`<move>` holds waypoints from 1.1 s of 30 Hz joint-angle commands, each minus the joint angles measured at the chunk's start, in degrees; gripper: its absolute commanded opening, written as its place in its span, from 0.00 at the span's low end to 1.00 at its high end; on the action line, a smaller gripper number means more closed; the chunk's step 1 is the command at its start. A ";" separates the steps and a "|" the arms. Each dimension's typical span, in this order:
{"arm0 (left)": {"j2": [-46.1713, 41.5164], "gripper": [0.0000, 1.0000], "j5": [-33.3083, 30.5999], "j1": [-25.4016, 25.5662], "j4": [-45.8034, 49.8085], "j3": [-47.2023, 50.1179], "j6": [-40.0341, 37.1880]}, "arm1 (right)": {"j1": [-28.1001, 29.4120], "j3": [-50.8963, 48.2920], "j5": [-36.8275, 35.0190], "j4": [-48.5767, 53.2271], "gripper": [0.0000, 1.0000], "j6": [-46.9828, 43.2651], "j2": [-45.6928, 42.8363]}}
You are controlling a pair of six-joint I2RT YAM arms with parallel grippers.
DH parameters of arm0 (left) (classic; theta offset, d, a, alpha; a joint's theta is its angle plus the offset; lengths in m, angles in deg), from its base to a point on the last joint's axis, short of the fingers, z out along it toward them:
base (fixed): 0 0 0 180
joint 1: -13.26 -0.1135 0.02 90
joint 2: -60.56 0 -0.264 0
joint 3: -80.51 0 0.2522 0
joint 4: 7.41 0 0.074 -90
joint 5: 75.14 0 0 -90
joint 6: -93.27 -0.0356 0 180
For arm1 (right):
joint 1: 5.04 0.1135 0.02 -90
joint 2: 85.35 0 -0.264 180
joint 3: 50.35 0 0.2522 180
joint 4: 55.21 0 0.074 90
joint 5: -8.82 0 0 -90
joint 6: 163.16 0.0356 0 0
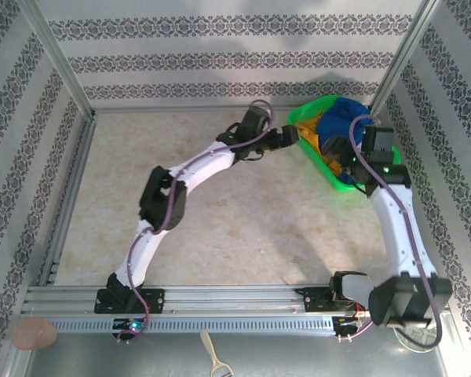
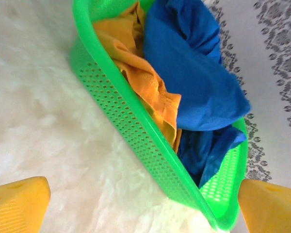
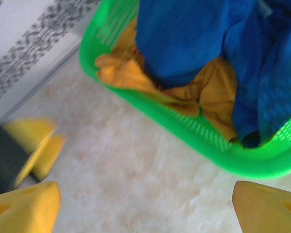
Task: Fold the inside-out t-shirt
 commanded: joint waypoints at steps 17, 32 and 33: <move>-38.22 0.99 1.01 -3.24 -18.95 53.08 2.26 | -1.71 29.75 -17.24 3.88 0.95 8.74 37.98; -42.71 0.99 1.92 -4.04 -19.35 60.91 2.16 | -1.42 45.69 -12.21 7.26 0.00 8.44 50.52; -42.72 0.99 2.06 -4.13 -19.39 60.98 2.17 | -1.23 44.62 -11.33 5.55 0.00 8.26 48.28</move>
